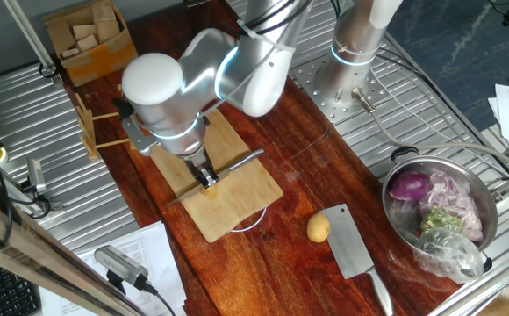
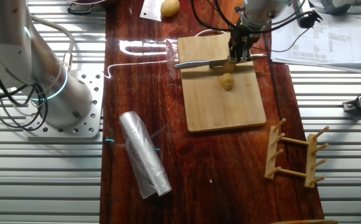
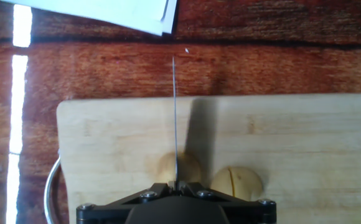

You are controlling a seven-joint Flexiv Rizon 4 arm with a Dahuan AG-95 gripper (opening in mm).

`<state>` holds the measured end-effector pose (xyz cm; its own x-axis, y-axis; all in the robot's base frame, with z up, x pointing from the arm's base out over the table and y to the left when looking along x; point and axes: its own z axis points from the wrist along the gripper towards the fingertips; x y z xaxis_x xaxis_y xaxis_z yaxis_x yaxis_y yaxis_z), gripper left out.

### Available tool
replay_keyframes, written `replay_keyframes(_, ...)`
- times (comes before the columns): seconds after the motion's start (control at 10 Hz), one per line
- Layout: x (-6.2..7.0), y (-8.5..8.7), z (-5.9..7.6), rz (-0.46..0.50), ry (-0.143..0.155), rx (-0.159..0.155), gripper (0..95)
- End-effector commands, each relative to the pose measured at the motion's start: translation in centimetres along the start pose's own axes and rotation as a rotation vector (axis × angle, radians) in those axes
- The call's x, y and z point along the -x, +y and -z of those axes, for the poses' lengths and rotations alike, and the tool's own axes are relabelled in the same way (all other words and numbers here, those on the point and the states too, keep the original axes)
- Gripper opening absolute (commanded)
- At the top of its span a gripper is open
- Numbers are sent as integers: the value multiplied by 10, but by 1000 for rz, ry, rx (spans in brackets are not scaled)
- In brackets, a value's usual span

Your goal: Chop the potatoes

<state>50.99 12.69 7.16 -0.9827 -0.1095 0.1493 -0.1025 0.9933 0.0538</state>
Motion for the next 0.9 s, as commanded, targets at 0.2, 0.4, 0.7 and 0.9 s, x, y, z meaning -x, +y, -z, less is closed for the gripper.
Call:
replay_keyframes(0.2, 1, 0, 2, -4, -11, -3, 0)
replay_keyframes(0.4, 1, 0, 2, -3, -12, -4, 0)
replay_keyframes(0.7, 1, 0, 1, -1, -10, -4, 0)
replay_keyframes(0.9, 2, -1, -4, 3, -14, -4, 0)
